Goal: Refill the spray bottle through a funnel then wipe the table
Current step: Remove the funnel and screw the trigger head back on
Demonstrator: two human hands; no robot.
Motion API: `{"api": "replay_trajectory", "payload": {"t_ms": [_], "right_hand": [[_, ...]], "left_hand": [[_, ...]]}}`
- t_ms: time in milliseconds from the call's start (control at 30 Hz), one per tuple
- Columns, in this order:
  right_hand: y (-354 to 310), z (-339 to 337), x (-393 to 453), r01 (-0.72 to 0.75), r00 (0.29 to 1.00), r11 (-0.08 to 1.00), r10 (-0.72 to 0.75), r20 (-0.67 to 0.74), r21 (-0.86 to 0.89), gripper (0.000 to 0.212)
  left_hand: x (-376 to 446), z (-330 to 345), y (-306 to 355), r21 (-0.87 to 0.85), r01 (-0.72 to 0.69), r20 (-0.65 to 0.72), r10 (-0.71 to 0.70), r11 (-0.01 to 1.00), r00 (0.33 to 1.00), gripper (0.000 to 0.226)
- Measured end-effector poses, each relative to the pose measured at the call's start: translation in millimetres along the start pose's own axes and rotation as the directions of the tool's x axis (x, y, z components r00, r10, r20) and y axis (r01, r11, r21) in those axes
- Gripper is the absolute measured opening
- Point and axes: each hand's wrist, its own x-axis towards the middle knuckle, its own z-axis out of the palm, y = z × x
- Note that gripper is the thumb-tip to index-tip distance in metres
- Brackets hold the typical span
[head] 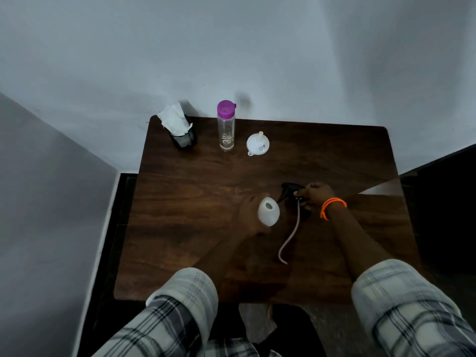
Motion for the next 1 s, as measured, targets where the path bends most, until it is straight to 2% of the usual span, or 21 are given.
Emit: {"api": "replay_trajectory", "payload": {"t_ms": [133,233,333,433,500,567,700,867,900,1000], "right_hand": [[-15.7,-23.1,-4.9,-0.002,0.998,0.994,-0.005,0.064,0.106,0.010],[-33.3,-43.4,-15.2,-0.014,0.998,0.963,-0.001,0.057,0.268,0.001],[-57.3,-66.8,-29.9,0.001,0.997,0.887,-0.034,0.063,0.461,0.007],[-85.5,-90.6,-49.4,0.031,0.995,0.782,-0.086,0.059,0.622,0.011],[-105.4,-104.9,-62.8,0.053,0.992,0.716,-0.120,0.047,0.696,0.013],[-123.6,-116.7,-78.7,0.068,0.987,0.668,-0.153,0.047,0.741,0.011],[-153.5,-129.0,-100.7,0.108,0.981,0.586,-0.194,0.009,0.803,0.005],[-178.0,-128.7,-118.9,0.091,0.967,0.509,-0.250,0.046,0.856,0.011],[-181.4,-128.1,-122.8,0.087,0.964,0.508,-0.261,0.057,0.857,0.014],[-189.4,-127.0,-132.0,0.087,0.959,0.500,-0.276,0.063,0.861,0.018]], "left_hand": [[-9.9,-5.6,4.8,-0.023,-0.037,-0.040,0.036,0.999,0.999,0.098],[-17.6,-19.5,14.5,-0.033,-0.041,-0.044,0.040,0.999,0.998,0.096],[-32.0,-32.3,29.3,-0.037,-0.037,-0.097,0.033,0.999,0.995,0.093],[-49.2,-40.8,39.9,-0.112,-0.097,-0.307,0.058,0.989,0.950,0.081],[-52.8,-51.9,42.8,-0.116,-0.110,-0.302,0.070,0.987,0.951,0.088],[-54.2,-65.7,43.1,-0.112,-0.148,-0.276,0.112,0.983,0.955,0.091],[-58.9,-84.4,48.6,-0.113,-0.210,-0.333,0.162,0.971,0.929,0.085],[-81.1,-107.8,78.3,-0.148,-0.367,-0.382,0.289,0.918,0.878,0.039],[-88.5,-114.0,83.6,-0.112,-0.385,-0.385,0.317,0.916,0.867,0.036],[-84.9,-119.3,77.1,-0.076,-0.382,-0.412,0.320,0.921,0.853,0.057]]}}
